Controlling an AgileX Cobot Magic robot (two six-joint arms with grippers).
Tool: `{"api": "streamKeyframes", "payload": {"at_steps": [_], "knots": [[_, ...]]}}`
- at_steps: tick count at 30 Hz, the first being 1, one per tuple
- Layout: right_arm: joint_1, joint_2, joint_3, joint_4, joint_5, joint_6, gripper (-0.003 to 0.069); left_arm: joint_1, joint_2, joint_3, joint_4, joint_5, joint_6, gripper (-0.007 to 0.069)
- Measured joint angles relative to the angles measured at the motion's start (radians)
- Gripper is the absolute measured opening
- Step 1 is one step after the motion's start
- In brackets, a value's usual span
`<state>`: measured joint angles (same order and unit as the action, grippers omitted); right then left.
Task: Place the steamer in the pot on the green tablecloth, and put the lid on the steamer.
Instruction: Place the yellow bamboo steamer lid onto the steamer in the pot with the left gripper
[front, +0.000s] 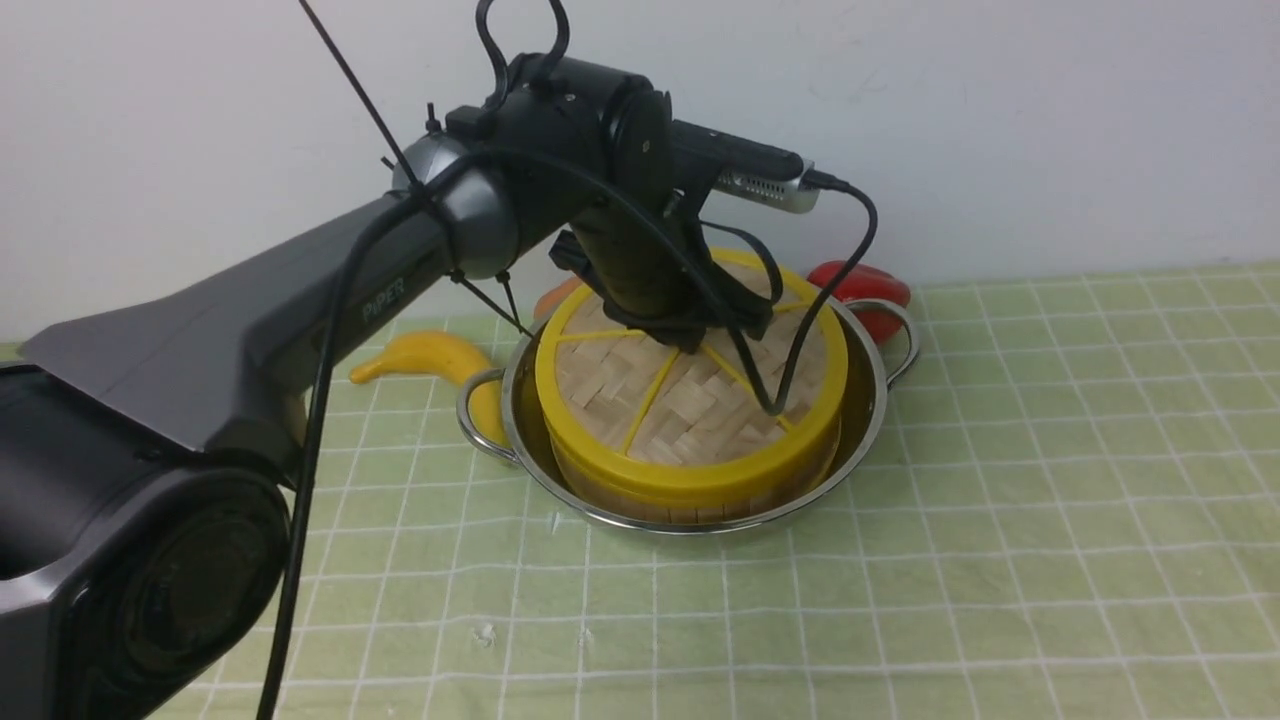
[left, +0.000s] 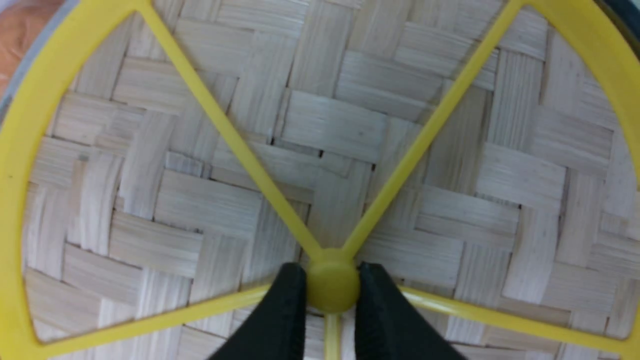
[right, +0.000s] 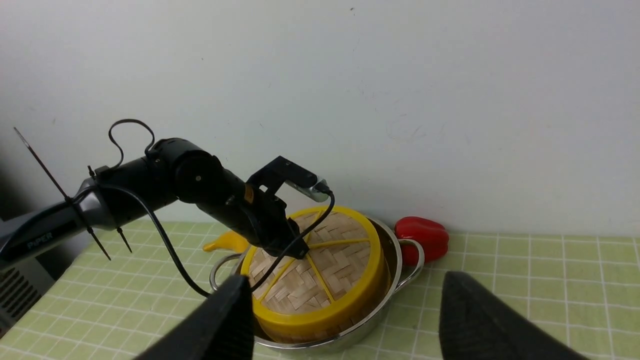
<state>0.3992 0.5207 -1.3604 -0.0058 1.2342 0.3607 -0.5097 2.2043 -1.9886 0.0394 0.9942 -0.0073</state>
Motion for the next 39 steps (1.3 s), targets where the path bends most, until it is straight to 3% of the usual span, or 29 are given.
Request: {"api": "streamKeyframes", "payload": {"at_steps": [21, 25, 32, 35, 39], "knots": [[0.000, 0.000, 0.000, 0.017, 0.000, 0.000, 0.0484, 0.000, 0.021, -0.011, 0.023, -0.030, -0.001, 0.0132], [0.000, 0.000, 0.000, 0.024, 0.000, 0.000, 0.0484, 0.000, 0.022, -0.011, 0.024, -0.029, -0.001, 0.0242], [0.000, 0.000, 0.000, 0.026, 0.000, -0.002, 0.0484, 0.000, -0.048, -0.048, 0.081, 0.040, -0.001, 0.0523], [0.000, -0.001, 0.020, 0.015, -0.004, -0.021, 0.0484, 0.000, -0.114, -0.085, 0.111, 0.133, -0.001, 0.0587], [0.000, -0.006, 0.108, -0.042, -0.005, -0.075, 0.0477, 0.000, -0.204, -0.102, 0.158, 0.205, -0.001, 0.0570]]}}
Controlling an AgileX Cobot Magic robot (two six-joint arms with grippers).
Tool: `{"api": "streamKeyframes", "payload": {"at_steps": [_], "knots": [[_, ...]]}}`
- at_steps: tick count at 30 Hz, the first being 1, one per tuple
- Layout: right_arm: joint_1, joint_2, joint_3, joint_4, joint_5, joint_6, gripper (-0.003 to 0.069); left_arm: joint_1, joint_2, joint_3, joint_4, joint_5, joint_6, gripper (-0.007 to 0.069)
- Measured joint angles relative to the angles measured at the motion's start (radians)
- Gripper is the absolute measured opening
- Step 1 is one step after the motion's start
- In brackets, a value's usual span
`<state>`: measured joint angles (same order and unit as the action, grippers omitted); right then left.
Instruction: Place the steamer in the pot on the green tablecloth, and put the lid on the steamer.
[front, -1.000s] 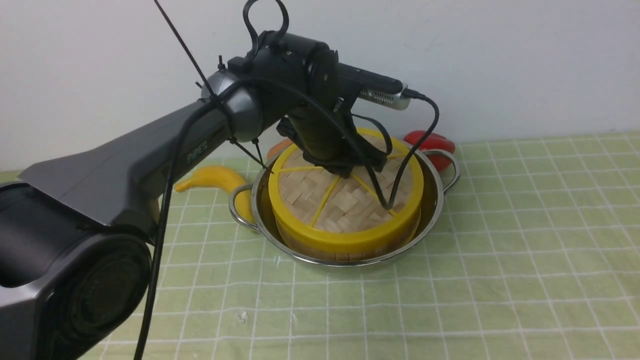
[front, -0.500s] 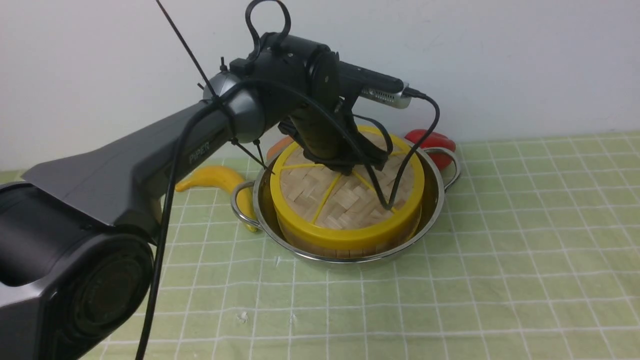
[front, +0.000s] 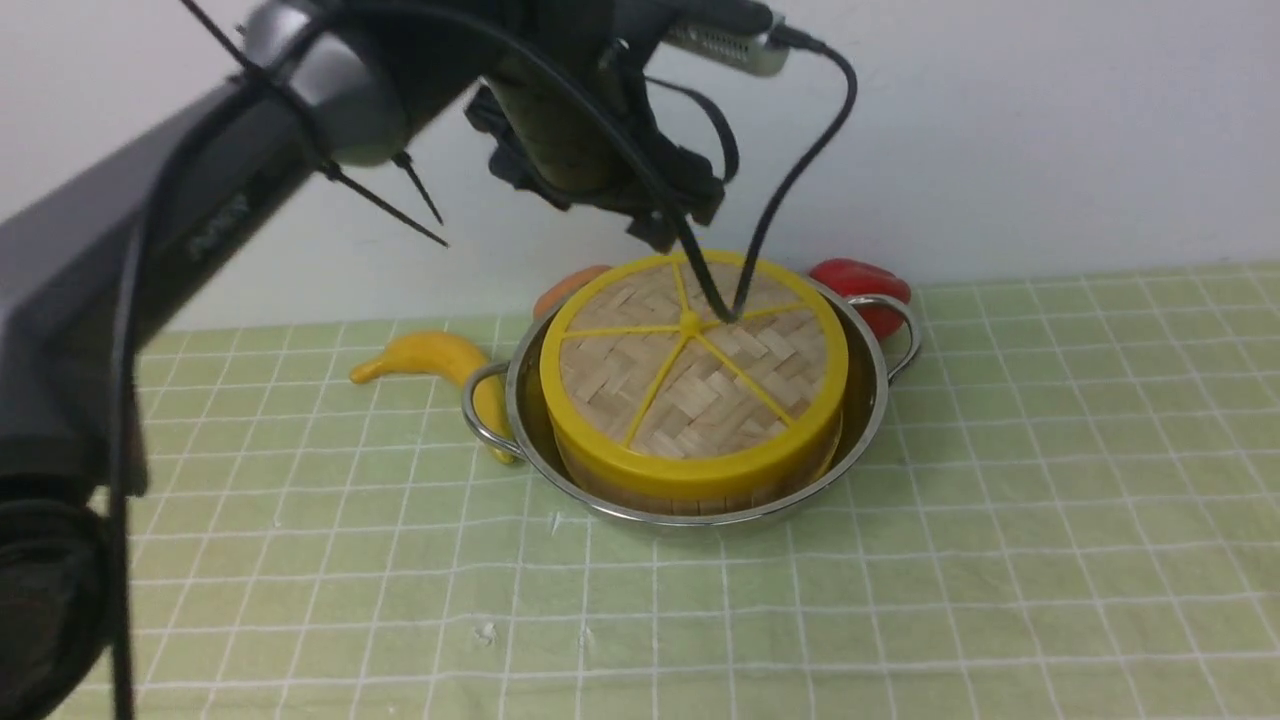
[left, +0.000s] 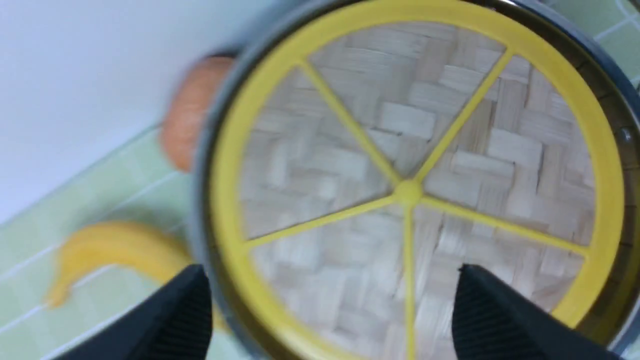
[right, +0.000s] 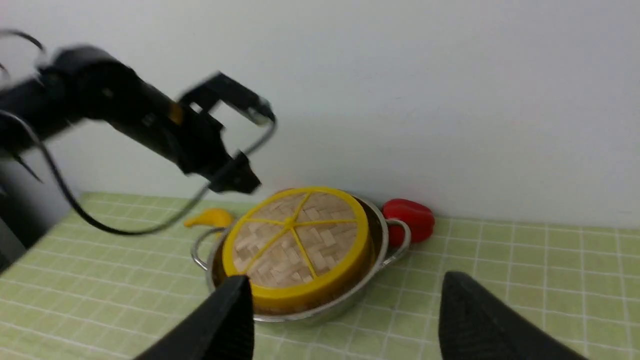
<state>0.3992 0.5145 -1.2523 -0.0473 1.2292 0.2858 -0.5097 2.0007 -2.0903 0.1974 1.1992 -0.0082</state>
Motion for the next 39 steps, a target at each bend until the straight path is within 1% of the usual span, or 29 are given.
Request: {"api": "streamKeyframes", "payload": {"at_steps": [2, 3, 4, 5, 6, 8, 9, 10, 11, 12, 13, 14, 16, 18, 19, 20, 24, 26, 28, 31, 34, 39], "knots": [[0.000, -0.012, 0.096, -0.039, -0.002, -0.028, 0.0448, 0.000, -0.057, 0.010, 0.025, 0.009, 0.000, 0.0491], [0.000, -0.015, 0.106, -0.045, -0.003, -0.029, 0.0440, 0.000, -0.062, 0.012, 0.026, 0.009, 0.000, 0.0481], [0.000, -0.031, 0.182, -0.066, -0.025, -0.033, 0.0404, 0.000, -0.099, 0.032, 0.028, 0.009, 0.000, 0.0398], [0.000, -0.045, 0.250, -0.081, -0.064, -0.033, 0.0371, 0.000, -0.137, 0.064, 0.026, 0.010, 0.000, 0.0295], [0.000, -0.060, 0.295, -0.088, -0.100, -0.032, 0.0333, 0.000, -0.154, 0.082, 0.021, 0.010, 0.000, 0.0246], [0.000, -0.090, 0.399, -0.101, -0.200, -0.023, 0.0242, 0.000, -0.216, 0.157, 0.000, 0.010, 0.000, 0.0085], [0.000, -0.100, 0.448, -0.105, -0.239, -0.018, 0.0200, 0.000, -0.248, 0.205, -0.008, 0.010, 0.000, 0.0036], [0.000, -0.113, 0.492, -0.108, -0.287, -0.012, 0.0148, 0.000, -0.283, 0.258, -0.019, 0.010, 0.000, 0.0006], [0.000, -0.121, 0.524, -0.110, -0.329, -0.009, 0.0105, 0.000, -0.312, 0.306, -0.027, 0.009, 0.000, -0.0008], [0.000, -0.125, 0.531, -0.111, -0.337, -0.006, 0.0084, 0.000, -0.327, 0.330, -0.030, 0.009, 0.000, -0.0014], [0.000, -0.134, 0.582, -0.111, -0.389, -0.002, 0.0013, 0.000, -0.381, 0.425, -0.041, 0.009, 0.000, -0.0023], [0.000, -0.137, 0.605, -0.111, -0.407, 0.000, -0.0004, 0.000, -0.423, 0.497, -0.048, 0.007, -0.003, -0.0023], [0.000, -0.137, 0.635, -0.111, -0.437, 0.002, -0.0015, 0.000, -0.520, 0.665, -0.065, -0.052, -0.007, -0.0023], [0.000, -0.137, 0.644, -0.112, -0.450, 0.002, -0.0015, 0.000, -0.636, 0.844, -0.105, -0.178, -0.007, -0.0023], [0.000, -0.137, 0.644, -0.112, -0.451, 0.002, -0.0015, 0.000, -0.675, 0.900, -0.126, -0.224, -0.007, -0.0023], [0.000, -0.137, 0.644, -0.111, -0.453, 0.002, -0.0015, 0.000, -0.684, 0.914, -0.126, -0.235, -0.007, -0.0023], [0.000, -0.137, 0.644, -0.086, -0.460, 0.019, -0.0011, 0.000, -0.871, 1.167, -0.226, -0.443, -0.007, -0.0022], [0.000, -0.137, 0.644, -0.073, -0.460, 0.021, -0.0008, 0.000, -0.933, 1.231, -0.260, -0.497, -0.007, -0.0022], [0.000, -0.137, 0.644, -0.065, -0.460, 0.023, -0.0006, 0.000, -0.986, 1.274, -0.282, -0.516, -0.007, -0.0021], [0.000, -0.137, 0.644, -0.040, -0.460, 0.023, -0.0003, 0.000, -1.102, 1.323, -0.367, -0.496, -0.008, -0.0019], [0.000, -0.137, 0.644, -0.033, -0.460, 0.023, 0.0001, 0.000, -1.161, 1.327, -0.407, -0.471, -0.008, -0.0014], [0.000, -0.137, 0.644, -0.032, -0.460, 0.023, 0.0008, 0.000, -1.205, 1.328, -0.420, -0.463, -0.006, -0.0008]]}}
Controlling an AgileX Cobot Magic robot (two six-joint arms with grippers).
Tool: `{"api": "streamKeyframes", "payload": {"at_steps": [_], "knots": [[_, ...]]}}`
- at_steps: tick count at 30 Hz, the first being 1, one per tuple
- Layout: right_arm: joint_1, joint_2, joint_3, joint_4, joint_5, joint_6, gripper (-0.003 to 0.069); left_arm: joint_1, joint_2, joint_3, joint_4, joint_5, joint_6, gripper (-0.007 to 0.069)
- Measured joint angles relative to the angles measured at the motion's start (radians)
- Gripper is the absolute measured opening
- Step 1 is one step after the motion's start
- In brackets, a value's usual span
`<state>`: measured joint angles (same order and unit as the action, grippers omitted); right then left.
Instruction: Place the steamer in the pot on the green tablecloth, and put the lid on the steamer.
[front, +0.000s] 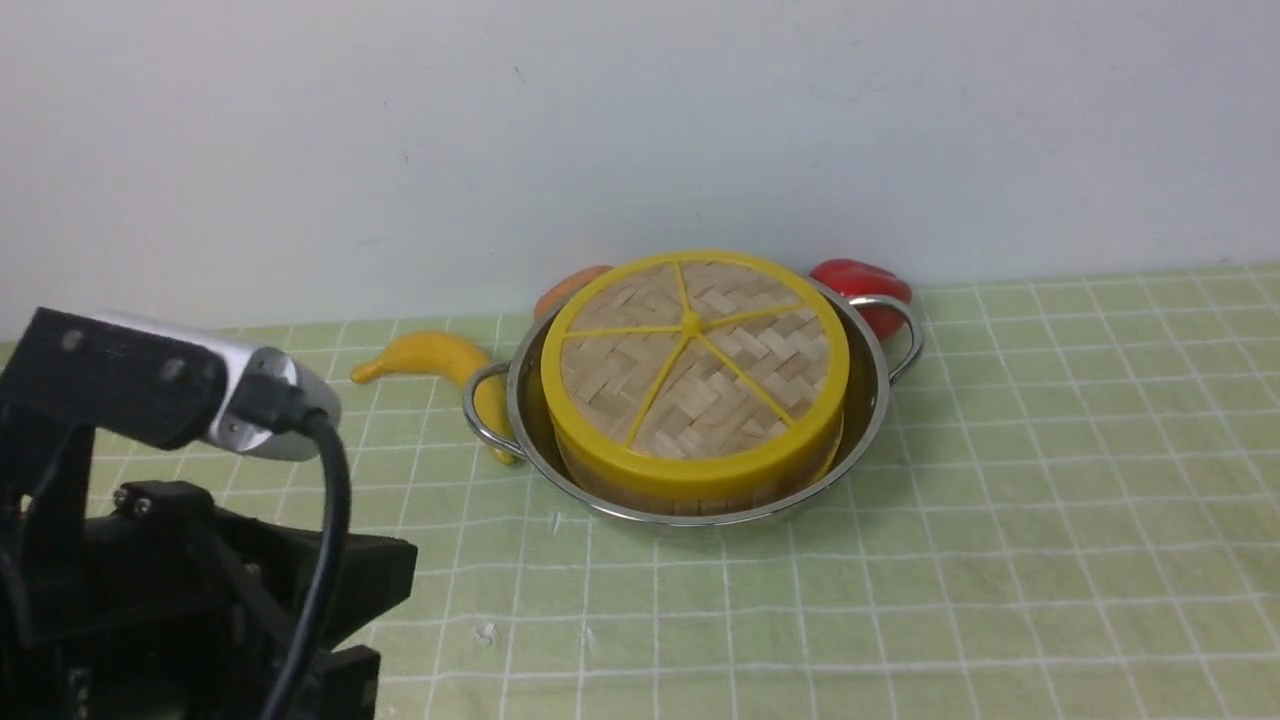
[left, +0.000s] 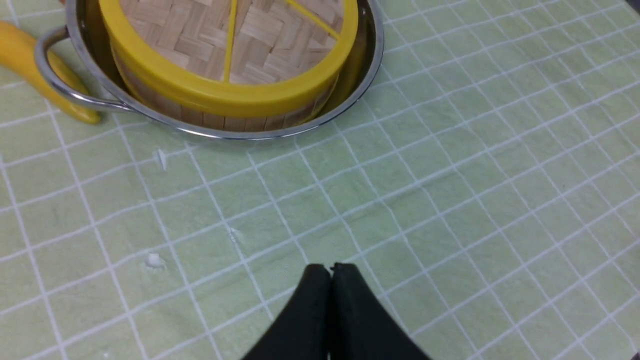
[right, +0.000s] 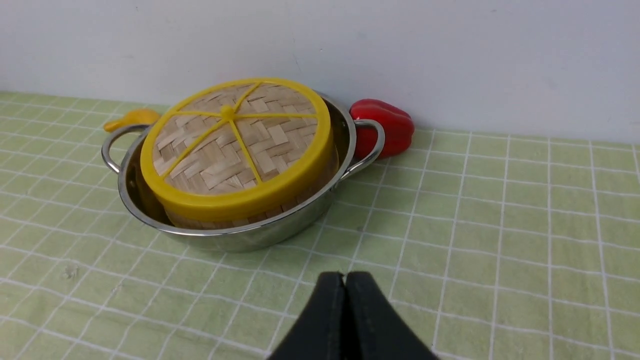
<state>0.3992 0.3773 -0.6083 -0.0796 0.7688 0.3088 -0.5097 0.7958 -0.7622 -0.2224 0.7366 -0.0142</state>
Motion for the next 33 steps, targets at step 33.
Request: {"api": "streamKeyframes", "payload": {"at_steps": [33], "knots": [[0.000, 0.000, 0.000, 0.026, -0.003, 0.002, 0.0099, 0.586, -0.796, 0.769, 0.340, -0.431, 0.131, 0.0046]]}}
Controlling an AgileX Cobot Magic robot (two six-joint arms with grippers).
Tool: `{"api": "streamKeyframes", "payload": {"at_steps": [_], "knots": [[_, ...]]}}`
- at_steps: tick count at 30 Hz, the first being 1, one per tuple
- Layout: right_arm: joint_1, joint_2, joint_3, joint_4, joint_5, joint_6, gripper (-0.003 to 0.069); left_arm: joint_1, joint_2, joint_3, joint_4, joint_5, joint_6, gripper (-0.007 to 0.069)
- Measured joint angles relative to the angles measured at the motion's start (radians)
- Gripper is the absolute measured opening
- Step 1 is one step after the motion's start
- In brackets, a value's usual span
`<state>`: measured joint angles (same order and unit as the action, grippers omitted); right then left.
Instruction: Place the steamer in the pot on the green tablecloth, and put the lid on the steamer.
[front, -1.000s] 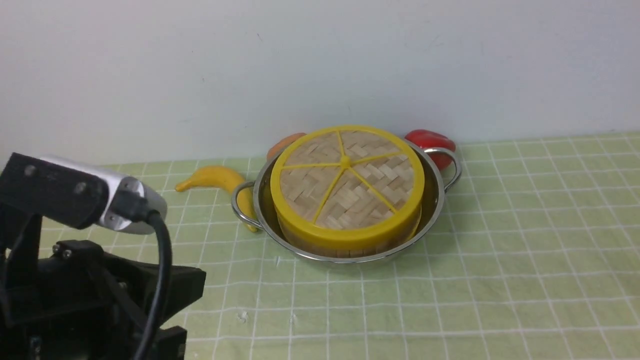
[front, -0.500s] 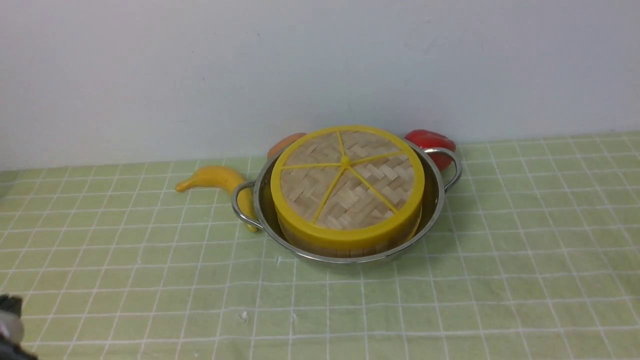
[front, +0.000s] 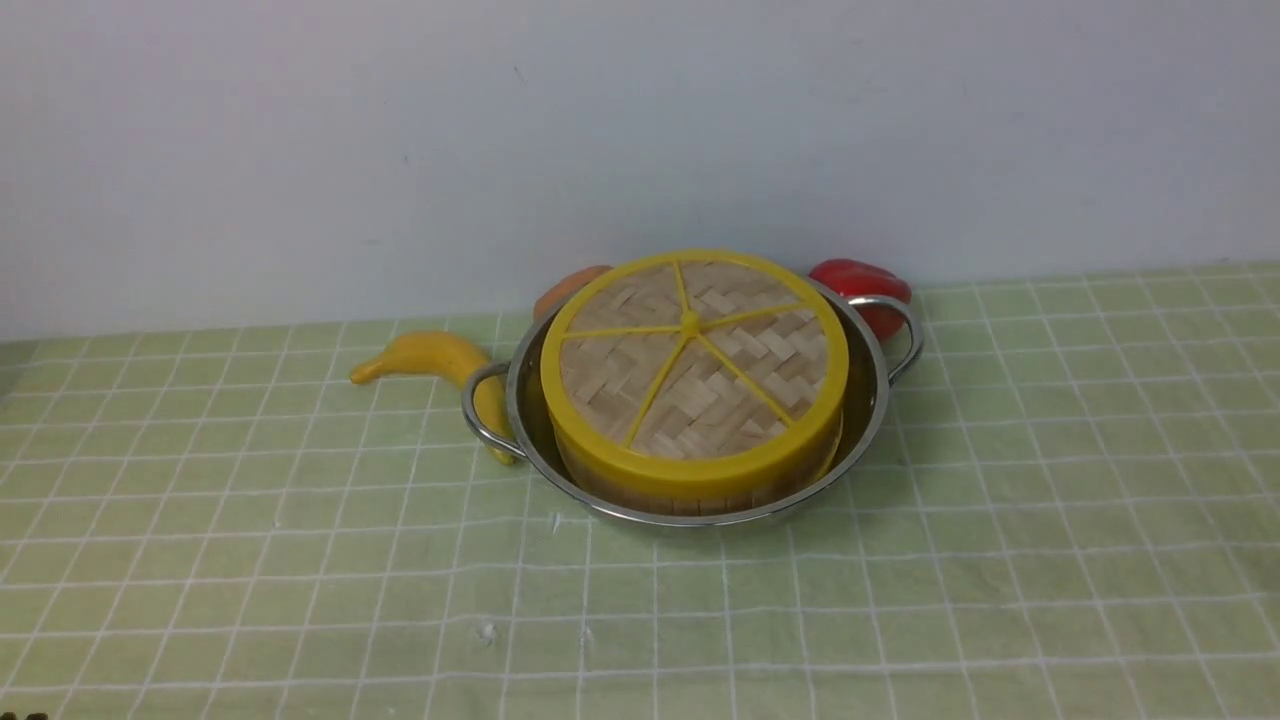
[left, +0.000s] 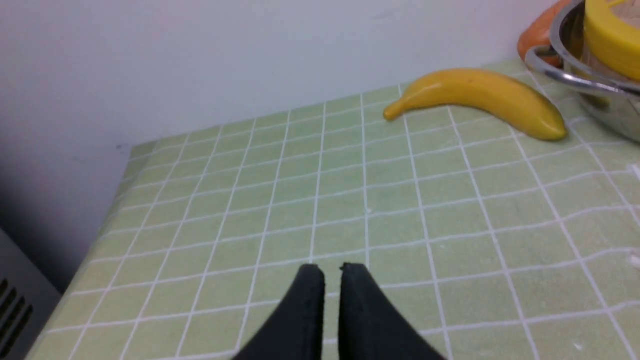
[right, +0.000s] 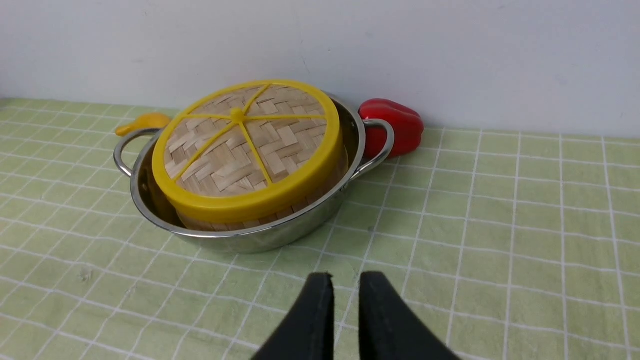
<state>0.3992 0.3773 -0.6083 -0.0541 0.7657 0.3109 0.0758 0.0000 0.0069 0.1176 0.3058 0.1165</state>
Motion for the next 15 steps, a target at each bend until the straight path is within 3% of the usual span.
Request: {"api": "streamKeyframes", "payload": {"at_steps": [15], "knots": [[-0.001, -0.004, 0.000, 0.000, -0.001, 0.000, 0.0128, 0.000, -0.001, 0.000, 0.002, -0.015, 0.000, 0.0075]]}}
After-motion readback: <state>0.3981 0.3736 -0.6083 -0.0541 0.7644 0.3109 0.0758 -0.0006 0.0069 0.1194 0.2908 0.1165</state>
